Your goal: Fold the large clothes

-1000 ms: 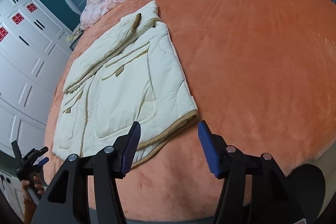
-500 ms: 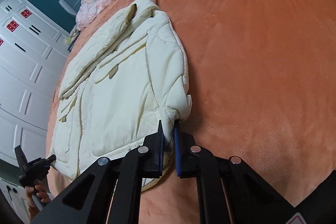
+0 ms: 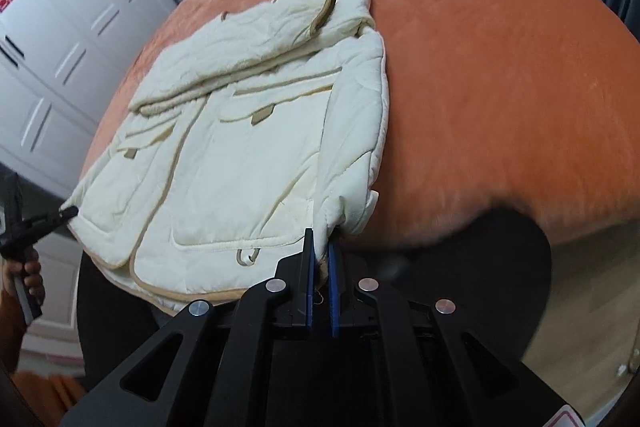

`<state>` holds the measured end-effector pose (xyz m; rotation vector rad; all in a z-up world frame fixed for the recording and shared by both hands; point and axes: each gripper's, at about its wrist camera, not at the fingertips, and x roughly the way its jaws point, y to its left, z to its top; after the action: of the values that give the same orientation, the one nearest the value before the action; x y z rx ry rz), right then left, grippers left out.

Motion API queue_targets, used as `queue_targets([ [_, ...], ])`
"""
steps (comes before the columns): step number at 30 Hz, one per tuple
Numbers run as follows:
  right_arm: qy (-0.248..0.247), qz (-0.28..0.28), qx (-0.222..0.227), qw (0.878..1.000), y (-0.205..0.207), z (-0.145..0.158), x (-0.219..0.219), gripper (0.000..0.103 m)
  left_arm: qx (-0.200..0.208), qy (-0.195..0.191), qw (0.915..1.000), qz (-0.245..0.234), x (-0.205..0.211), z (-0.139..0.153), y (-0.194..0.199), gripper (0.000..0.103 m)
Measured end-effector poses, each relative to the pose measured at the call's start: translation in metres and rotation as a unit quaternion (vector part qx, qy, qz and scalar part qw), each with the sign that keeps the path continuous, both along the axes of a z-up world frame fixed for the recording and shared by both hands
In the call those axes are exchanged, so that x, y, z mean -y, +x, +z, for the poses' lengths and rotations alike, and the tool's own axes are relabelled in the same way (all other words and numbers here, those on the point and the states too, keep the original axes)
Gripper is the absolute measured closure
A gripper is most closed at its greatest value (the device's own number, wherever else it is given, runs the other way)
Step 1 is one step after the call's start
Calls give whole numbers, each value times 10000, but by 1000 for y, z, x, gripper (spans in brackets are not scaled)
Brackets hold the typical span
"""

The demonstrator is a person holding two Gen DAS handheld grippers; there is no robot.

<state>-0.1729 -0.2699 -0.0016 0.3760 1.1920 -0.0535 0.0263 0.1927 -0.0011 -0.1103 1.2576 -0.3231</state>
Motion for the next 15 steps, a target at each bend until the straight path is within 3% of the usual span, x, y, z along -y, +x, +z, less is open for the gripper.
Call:
queue_targets([
  [4, 55, 236, -474, 9986, -61, 19, -24, 98, -358, 181, 9991, -168, -20, 21, -71, 99],
  [7, 123, 7, -10, 9999, -49, 41, -13, 98, -70, 37, 9999, -72, -21, 49, -86, 99],
  [11, 104, -546, 1302, 9899, 17, 81, 29, 98, 817, -607, 9944, 267, -13, 90, -35, 99],
  [15, 173, -1112, 2138, 9704, 88, 83, 55, 99, 1564, -669, 9845, 417, 16, 105, 33, 98],
])
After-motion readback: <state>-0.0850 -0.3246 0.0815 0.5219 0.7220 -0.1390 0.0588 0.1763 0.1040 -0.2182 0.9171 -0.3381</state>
